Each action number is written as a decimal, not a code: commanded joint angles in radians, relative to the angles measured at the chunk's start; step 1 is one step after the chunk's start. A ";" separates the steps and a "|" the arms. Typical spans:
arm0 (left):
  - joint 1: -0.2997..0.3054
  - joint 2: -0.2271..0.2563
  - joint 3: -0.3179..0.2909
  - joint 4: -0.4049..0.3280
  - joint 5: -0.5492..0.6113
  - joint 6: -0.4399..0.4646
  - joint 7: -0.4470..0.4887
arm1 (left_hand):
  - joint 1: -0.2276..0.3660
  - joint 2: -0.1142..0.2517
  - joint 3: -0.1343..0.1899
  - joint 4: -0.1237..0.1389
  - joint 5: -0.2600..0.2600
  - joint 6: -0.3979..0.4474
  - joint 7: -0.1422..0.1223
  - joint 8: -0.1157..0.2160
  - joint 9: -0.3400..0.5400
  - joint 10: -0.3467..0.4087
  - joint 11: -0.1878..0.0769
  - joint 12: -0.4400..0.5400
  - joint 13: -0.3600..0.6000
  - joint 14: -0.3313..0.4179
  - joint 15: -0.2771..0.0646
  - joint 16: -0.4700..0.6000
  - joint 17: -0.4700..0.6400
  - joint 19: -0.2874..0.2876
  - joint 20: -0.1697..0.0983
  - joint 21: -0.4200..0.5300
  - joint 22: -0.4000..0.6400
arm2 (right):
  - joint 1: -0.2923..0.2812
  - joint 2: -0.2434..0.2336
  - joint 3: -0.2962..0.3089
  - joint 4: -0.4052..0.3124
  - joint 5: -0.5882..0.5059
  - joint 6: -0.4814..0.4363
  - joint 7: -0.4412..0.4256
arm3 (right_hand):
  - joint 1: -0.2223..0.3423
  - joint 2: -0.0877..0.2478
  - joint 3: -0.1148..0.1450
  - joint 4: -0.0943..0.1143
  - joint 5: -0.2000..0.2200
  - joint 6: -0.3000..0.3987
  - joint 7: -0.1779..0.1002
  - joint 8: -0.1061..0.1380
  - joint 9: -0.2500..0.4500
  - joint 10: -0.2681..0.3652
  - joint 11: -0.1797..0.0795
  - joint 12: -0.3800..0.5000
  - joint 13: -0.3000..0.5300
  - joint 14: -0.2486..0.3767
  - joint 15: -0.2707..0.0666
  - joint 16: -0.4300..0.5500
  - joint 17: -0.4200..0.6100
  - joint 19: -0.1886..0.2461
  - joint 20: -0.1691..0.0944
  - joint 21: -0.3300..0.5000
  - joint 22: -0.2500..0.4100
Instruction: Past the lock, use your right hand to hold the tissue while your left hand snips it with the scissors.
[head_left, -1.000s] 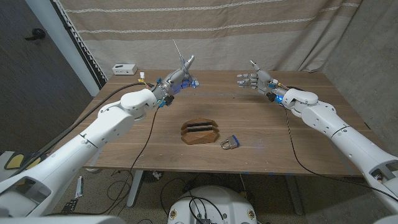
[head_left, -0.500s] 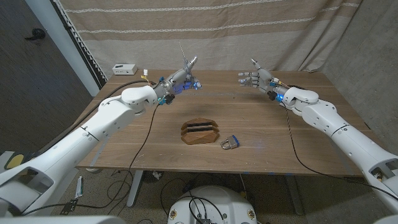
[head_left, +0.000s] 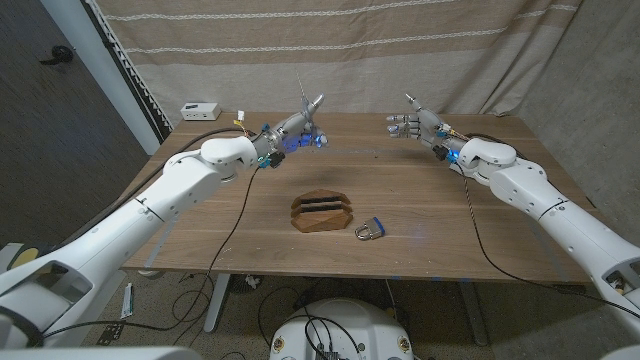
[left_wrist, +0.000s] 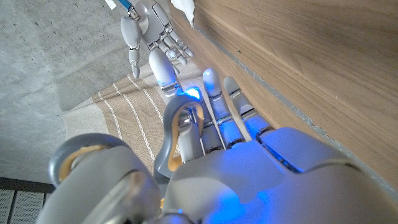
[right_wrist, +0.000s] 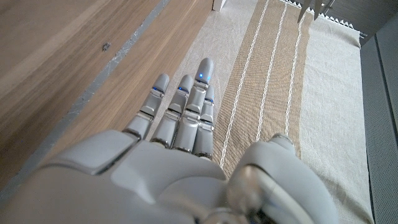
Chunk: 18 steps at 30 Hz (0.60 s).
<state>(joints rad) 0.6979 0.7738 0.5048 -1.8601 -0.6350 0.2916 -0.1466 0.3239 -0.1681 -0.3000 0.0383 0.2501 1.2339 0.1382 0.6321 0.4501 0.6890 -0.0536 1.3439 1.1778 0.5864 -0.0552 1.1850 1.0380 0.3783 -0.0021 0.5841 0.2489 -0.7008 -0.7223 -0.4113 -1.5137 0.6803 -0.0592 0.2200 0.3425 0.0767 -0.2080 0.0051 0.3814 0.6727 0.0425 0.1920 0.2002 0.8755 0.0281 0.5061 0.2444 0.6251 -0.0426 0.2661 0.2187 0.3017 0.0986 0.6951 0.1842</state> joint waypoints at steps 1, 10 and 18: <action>-0.009 -0.008 0.019 -0.009 -0.003 0.025 -0.010 | -0.018 -0.016 -0.053 -0.057 0.006 0.048 0.044 -0.004 -0.001 0.048 -0.038 0.241 0.068 0.008 -0.062 0.001 -0.001 0.005 -0.002 -0.002 0.005 | -0.009 -0.033 -0.017 -0.032 -0.067 -0.001 -0.036 | 0.015 0.009 0.000 -0.011 0.012 -0.091 -0.019 -0.019 0.001 -0.054 0.002 -0.024 0.011 -0.044 0.004 -0.013 0.003 -0.005 0.016 -0.015 0.003; -0.022 -0.014 0.029 0.007 -0.001 0.017 -0.033 | -0.021 -0.015 -0.053 -0.062 0.008 0.051 0.046 -0.015 -0.013 0.052 -0.040 0.241 0.069 0.000 -0.065 0.013 0.021 0.005 -0.001 -0.005 0.005 | -0.021 -0.078 -0.031 -0.102 -0.162 -0.037 -0.113 | 0.024 0.014 0.003 -0.018 0.016 -0.153 -0.033 -0.015 0.001 -0.107 -0.005 -0.045 0.018 -0.079 0.002 -0.023 0.004 -0.018 0.023 -0.032 0.003; -0.037 -0.021 0.041 0.032 0.001 0.011 -0.063 | -0.023 -0.014 -0.052 -0.065 0.011 0.048 0.047 -0.029 -0.030 0.047 -0.040 0.240 0.068 -0.001 -0.064 0.010 0.016 0.003 -0.002 -0.009 0.002 | -0.025 -0.133 -0.052 -0.190 -0.267 -0.145 -0.197 | 0.056 0.019 0.014 -0.037 0.022 -0.178 -0.047 -0.008 0.001 -0.157 -0.010 -0.065 0.023 -0.108 -0.002 -0.031 0.004 -0.031 0.026 -0.046 0.004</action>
<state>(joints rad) 0.6796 0.7621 0.5298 -1.8555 -0.6366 0.3092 -0.1763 0.3238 -0.1681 -0.2958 0.0340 0.2553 1.2349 0.1374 0.6059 0.4217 0.6888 -0.0539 1.3440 1.1779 0.5863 -0.0552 1.1920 1.0554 0.3783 -0.0020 0.5767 0.2506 -0.7193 -0.7902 -0.4382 -1.6039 0.5459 -0.0952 0.1252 0.3774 0.0929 -0.1945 -0.0205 0.3959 0.5047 -0.0003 0.1770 0.2002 0.7371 0.0188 0.4475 0.2627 0.5229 -0.0435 0.2399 0.2211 0.2782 0.1222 0.6540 0.1840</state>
